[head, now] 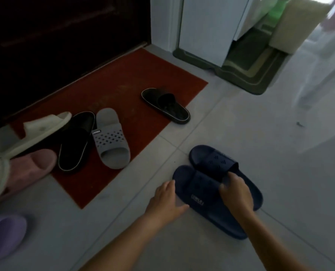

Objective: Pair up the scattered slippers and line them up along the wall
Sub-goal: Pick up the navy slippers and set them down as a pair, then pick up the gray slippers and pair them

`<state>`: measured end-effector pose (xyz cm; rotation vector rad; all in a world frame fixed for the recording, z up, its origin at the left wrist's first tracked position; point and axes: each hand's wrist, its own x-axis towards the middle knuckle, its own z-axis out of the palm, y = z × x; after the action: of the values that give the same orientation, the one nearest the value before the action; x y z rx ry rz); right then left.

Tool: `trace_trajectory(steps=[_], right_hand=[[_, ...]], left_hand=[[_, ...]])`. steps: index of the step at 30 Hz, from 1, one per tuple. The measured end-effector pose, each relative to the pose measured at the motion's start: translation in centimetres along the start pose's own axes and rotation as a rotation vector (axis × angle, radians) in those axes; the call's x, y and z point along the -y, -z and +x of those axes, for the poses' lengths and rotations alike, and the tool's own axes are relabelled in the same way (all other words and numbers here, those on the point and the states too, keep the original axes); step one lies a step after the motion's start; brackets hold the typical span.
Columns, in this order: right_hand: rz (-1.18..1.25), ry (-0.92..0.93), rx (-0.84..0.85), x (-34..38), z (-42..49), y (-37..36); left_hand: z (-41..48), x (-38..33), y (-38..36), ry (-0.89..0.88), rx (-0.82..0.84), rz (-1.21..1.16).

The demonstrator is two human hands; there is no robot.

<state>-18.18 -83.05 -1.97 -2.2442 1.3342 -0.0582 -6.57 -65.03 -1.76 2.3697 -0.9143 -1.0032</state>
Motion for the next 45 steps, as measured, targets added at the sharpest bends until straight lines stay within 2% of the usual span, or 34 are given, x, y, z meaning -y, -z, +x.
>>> trace_trajectory(steps=[2, 3, 6, 9, 12, 15, 18, 21, 22, 24, 26, 29, 30, 33, 35, 37, 41, 45], right_hand=[[0.13, 0.047, -0.1, 1.5, -2.0, -0.3], [0.186, 0.118, -0.083, 2.9, -3.0, -0.7], [0.233, 0.347, 0.215, 7.9, -5.6, -4.0], [0.268, 0.409, 0.462, 13.1, -7.0, -8.3], [0.183, 0.51, 0.602, 17.9, -7.9, -12.1], [0.045, 0.639, 0.661, 22.3, -7.4, -14.8], [-0.044, 0.695, 0.595, 26.6, -5.4, -16.6], [-0.253, 0.822, 0.245, 30.8, -2.2, -17.9], [-0.308, 0.842, 0.175, 32.1, -1.0, -18.2], [-0.438, 0.813, 0.203, 33.8, 1.2, -18.4], [-0.617, 0.781, 0.25, 34.6, 2.6, -18.3], [-0.763, 0.847, 0.143, 35.9, 2.6, -17.0], [-0.743, 0.842, 0.188, 36.4, 2.0, -16.4], [-0.648, 0.828, 0.5, 36.7, -1.6, -15.1], [-0.603, 0.922, 0.563, 35.9, -5.5, -15.3], [-0.474, 0.986, 0.639, 35.1, -10.1, -15.9], [-0.24, 0.943, 0.738, 35.5, -20.2, -17.8], [-0.159, 0.914, 0.881, 36.3, -29.5, -20.2]], left_hand=[[-0.2, 1.1, 0.5, 0.019, -0.031, -0.054], [-0.5, 1.9, 0.9, 0.038, -0.052, -0.082], [-1.8, 5.2, 2.4, 0.093, -0.152, -0.126], [-4.3, 9.5, 4.5, 0.186, -0.262, -0.185], [-7.5, 14.5, 6.7, 0.309, -0.371, -0.222], [-11.0, 19.6, 8.6, 0.436, -0.449, -0.228], [-13.7, 23.6, 9.6, 0.545, -0.526, -0.251], [-15.4, 26.3, 10.0, 0.622, -0.592, -0.252], [-15.8, 27.0, 10.0, 0.635, -0.612, -0.252], [-16.4, 27.9, 9.8, 0.646, -0.633, -0.27], [-16.7, 28.1, 9.6, 0.645, -0.647, -0.279], [-17.3, 27.8, 9.5, 0.611, -0.651, -0.247], [-17.7, 27.7, 9.7, 0.598, -0.64, -0.234], [-19.2, 27.0, 10.5, 0.55, -0.639, -0.243], [-20.7, 26.7, 11.1, 0.533, -0.617, -0.226], [-22.8, 26.6, 11.5, 0.518, -0.522, -0.185], [-28.6, 27.4, 11.8, 0.54, -0.344, -0.129], [-35.1, 29.6, 13.6, 0.559, -0.323, -0.078]])
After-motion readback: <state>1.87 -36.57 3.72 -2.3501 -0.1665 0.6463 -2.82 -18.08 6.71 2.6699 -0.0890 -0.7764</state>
